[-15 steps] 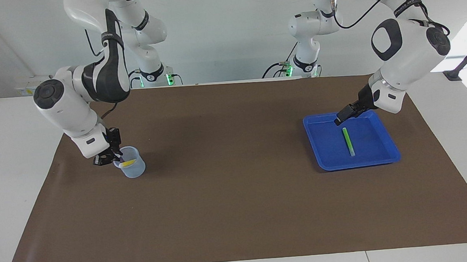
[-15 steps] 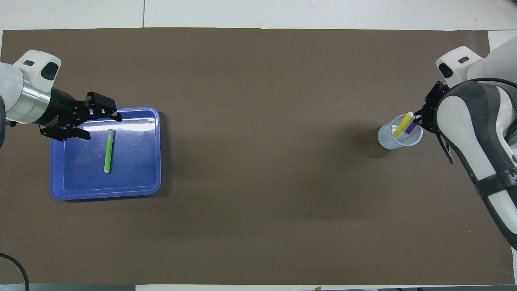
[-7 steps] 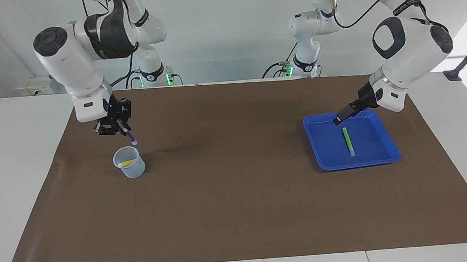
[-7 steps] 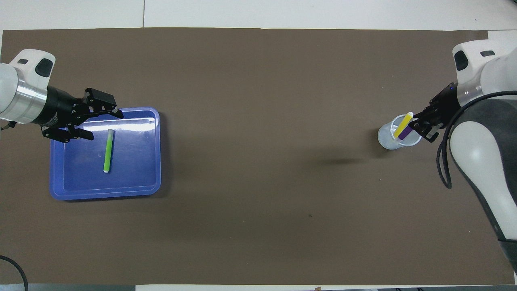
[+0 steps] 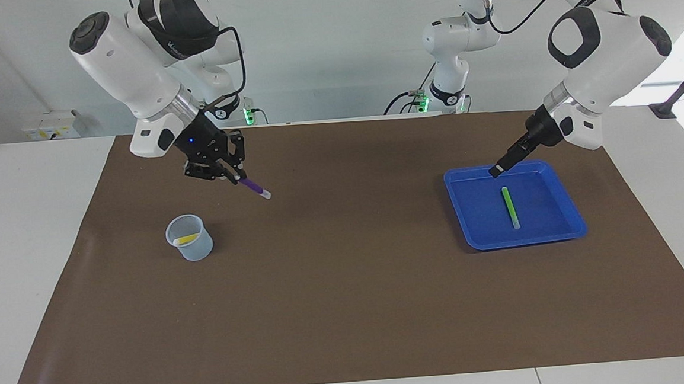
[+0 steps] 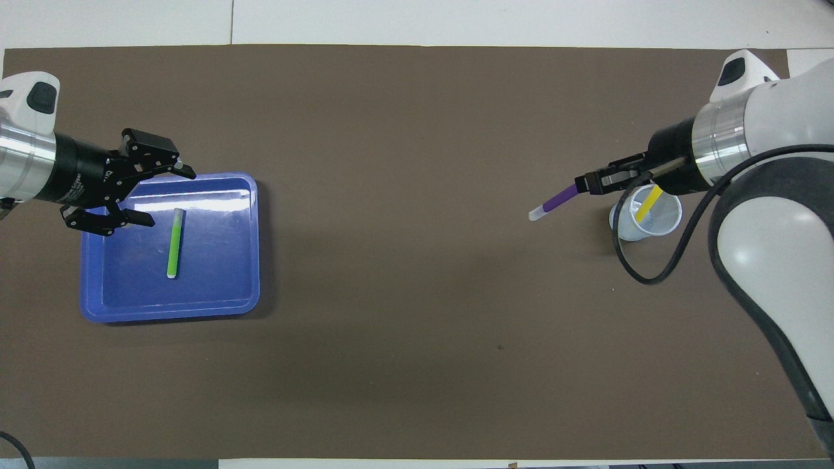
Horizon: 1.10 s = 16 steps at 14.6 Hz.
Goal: Right arm passes pens to left for tray arrangement
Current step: 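Carry the purple pen toward the left gripper over the tray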
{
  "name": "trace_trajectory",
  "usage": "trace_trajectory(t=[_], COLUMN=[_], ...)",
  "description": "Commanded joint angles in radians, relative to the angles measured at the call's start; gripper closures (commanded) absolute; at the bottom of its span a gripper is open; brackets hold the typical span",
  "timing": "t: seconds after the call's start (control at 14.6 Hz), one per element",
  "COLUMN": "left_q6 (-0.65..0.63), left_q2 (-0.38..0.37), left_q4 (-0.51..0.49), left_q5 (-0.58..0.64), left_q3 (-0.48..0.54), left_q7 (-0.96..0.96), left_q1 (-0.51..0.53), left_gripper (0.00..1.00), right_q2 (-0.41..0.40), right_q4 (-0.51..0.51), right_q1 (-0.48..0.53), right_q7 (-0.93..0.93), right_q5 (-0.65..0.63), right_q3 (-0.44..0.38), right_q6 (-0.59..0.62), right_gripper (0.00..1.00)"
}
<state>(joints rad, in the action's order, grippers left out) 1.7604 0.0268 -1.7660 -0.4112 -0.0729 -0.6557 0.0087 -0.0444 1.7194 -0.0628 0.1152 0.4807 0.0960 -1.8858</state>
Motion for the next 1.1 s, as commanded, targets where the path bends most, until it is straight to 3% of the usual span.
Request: trace_trajectory(t=[0.0, 0.34, 0.75, 1.03], left_q6=[-0.010, -0.009, 0.077, 0.120], left_q2=[-0.059, -0.126, -0.189, -0.200], left_q4=[-0.018, -0.018, -0.020, -0.021], left_q5=[-0.053, -0.120, -0.118, -0.109], left_q3=[0.004, 0.004, -0.001, -0.008], left_q7=[-0.149, -0.441, -0.783, -0.906], left_q1=[0.007, -0.003, -0.041, -0.108], left_gripper=[0.00, 0.00, 0.00, 0.00], right_q2=[-0.028, -0.055, -0.069, -0.069], right_q4=[0.009, 0.009, 0.000, 0.002], right_q1=[0.006, 0.000, -0.008, -0.017], right_q7=[-0.253, -0.543, -0.830, -0.933], right_q5=[0.206, 0.444, 0.446, 0.435], right_q3=[0.046, 0.171, 0.335, 0.413], right_q6=[-0.114, -0.289, -0.395, -0.449], right_gripper=[1.00, 1.00, 1.00, 1.00])
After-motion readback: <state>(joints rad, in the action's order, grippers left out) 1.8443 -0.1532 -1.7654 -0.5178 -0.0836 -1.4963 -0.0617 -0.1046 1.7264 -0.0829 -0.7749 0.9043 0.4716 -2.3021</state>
